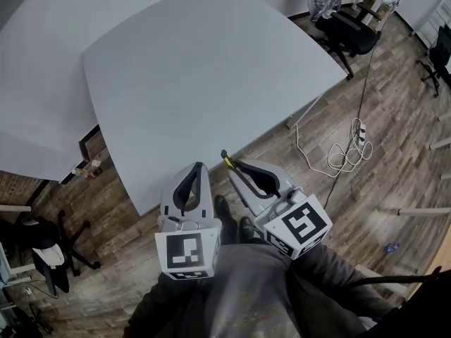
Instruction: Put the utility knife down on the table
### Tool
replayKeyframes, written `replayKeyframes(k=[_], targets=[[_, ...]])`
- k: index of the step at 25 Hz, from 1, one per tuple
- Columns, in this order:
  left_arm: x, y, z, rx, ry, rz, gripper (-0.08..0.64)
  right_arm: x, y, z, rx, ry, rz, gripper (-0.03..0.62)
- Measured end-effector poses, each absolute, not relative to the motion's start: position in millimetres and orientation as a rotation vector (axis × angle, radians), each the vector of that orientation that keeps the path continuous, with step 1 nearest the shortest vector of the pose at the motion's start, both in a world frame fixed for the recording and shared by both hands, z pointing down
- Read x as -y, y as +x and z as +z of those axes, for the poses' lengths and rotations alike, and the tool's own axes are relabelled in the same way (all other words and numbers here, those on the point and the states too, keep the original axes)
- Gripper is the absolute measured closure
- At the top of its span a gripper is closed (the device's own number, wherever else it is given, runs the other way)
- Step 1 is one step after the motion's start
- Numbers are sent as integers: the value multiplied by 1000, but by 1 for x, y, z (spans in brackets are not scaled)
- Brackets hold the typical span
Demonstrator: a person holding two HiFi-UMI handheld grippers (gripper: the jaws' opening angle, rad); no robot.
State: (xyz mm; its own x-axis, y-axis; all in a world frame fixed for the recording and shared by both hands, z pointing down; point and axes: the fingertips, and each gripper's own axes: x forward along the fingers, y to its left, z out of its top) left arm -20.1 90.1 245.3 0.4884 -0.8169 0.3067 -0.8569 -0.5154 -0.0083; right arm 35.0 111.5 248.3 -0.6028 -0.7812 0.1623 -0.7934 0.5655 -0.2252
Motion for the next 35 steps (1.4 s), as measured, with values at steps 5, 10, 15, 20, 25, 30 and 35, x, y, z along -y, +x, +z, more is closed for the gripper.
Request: replayKeyframes(k=[5, 10, 15, 20, 25, 30, 35], targets=[[-46, -25, 258, 1438, 2574, 377, 558, -70, 29, 259, 2702, 1398, 462, 540], [-9, -20, 265, 1386, 2588, 374, 558, -33, 28, 264, 2675, 1421, 468, 541], [21, -26, 270, 1349, 2598, 365, 558, 0, 24, 265, 2644, 1460, 465, 540], [38, -27, 269, 1322, 2590, 389, 558, 20, 25, 262, 2630, 1469, 463, 540], [52, -22, 269, 1360, 2579, 375, 558, 31, 29, 262, 2646, 1438, 472, 540], [69, -17, 268, 1396, 2560, 413, 558, 49, 32, 266, 2676, 1387, 493, 540], [83, 2, 275, 1391, 2543, 487, 558, 63, 45, 275, 2698, 1342, 535, 541]])
